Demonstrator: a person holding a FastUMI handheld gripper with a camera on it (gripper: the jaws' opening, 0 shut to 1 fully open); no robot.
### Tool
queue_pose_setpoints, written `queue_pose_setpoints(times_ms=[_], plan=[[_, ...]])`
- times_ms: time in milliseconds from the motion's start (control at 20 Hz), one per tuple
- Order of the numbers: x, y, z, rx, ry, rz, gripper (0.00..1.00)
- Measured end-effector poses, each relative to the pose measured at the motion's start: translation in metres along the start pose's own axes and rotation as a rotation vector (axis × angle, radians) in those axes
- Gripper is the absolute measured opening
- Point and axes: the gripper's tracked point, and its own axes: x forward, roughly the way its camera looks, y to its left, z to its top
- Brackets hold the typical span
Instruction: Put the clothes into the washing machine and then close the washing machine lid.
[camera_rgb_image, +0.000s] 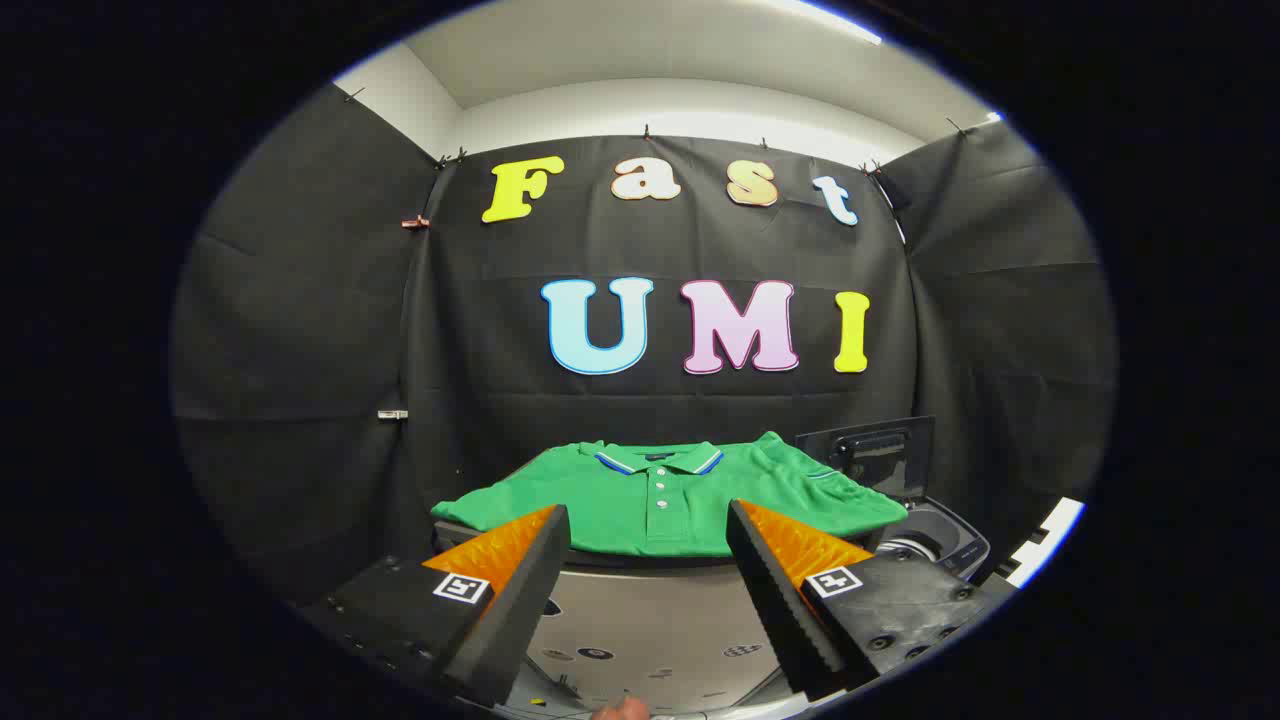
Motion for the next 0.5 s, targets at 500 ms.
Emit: queue_pose_setpoints(times_ms=[500], plan=[[0.0068,0.0012,0.001,0.005,0.012,0.01,0.99]])
